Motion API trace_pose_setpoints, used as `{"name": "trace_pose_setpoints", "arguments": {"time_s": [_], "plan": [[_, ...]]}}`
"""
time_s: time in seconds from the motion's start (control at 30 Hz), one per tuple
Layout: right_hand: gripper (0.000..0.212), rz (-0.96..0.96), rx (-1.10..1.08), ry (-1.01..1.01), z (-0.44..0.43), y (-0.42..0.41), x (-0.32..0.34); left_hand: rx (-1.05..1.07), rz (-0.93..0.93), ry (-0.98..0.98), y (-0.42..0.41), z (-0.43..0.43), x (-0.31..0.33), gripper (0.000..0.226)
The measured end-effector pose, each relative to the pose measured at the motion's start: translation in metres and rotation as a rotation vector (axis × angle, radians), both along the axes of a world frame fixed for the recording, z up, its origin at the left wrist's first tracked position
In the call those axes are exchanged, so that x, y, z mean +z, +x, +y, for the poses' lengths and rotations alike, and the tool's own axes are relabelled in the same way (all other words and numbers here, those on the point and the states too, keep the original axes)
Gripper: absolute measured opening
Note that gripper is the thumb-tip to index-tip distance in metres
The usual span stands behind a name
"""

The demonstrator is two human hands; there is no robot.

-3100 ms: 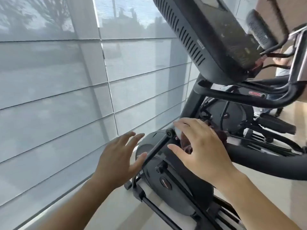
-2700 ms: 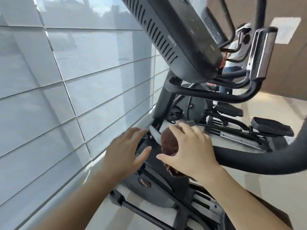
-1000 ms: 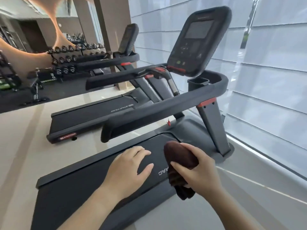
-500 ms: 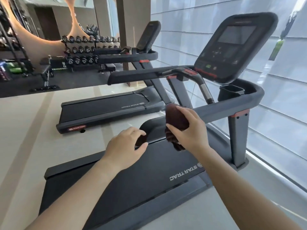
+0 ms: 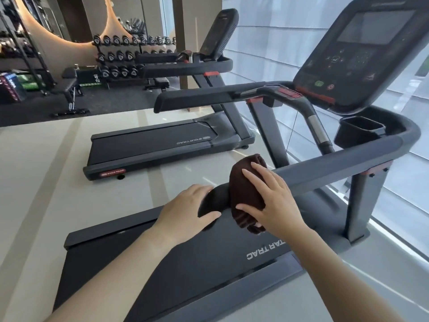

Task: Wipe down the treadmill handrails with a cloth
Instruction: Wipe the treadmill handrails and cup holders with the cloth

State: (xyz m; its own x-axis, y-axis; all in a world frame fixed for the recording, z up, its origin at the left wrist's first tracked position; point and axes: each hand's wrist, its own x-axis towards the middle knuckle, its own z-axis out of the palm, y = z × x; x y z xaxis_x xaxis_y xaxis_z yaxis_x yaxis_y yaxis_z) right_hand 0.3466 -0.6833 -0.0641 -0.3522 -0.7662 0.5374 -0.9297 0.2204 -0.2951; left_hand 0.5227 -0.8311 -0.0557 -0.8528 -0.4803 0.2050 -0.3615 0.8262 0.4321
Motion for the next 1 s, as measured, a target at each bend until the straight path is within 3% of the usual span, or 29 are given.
{"name": "trace_pose_setpoints", "arguments": {"time_s": [0.3, 0.47, 0.63, 0.73, 0.9, 1.0], "plan": [[0.077, -0.185, -0.24, -0.066, -0.004, 0.037, -0.005, -0.101, 0.056, 0.147, -0.007, -0.014, -0.023, 0.067], [0.058, -0.174, -0.432, -0.049, -0.041, 0.026, 0.029, -0.134, 0.101, 0.19, -0.007, -0.018, -0.026, 0.067], [0.05, -0.163, -0.394, -0.194, -0.031, 0.051, 0.002, -0.192, 0.147, 0.219, -0.007, -0.024, -0.031, 0.066], [0.05, -0.125, -0.267, -0.133, -0.021, 0.039, 0.001, -0.229, 0.14, 0.22, -0.009, -0.029, -0.031, 0.066], [0.048, -0.227, -0.379, -0.191, -0.014, 0.013, 0.01, -0.311, 0.113, 0.266, -0.01, -0.044, -0.029, 0.054], [0.051, -0.143, -0.276, -0.162, -0.012, 0.025, -0.006, -0.326, 0.128, 0.28, -0.021, -0.043, -0.024, 0.049]]}}
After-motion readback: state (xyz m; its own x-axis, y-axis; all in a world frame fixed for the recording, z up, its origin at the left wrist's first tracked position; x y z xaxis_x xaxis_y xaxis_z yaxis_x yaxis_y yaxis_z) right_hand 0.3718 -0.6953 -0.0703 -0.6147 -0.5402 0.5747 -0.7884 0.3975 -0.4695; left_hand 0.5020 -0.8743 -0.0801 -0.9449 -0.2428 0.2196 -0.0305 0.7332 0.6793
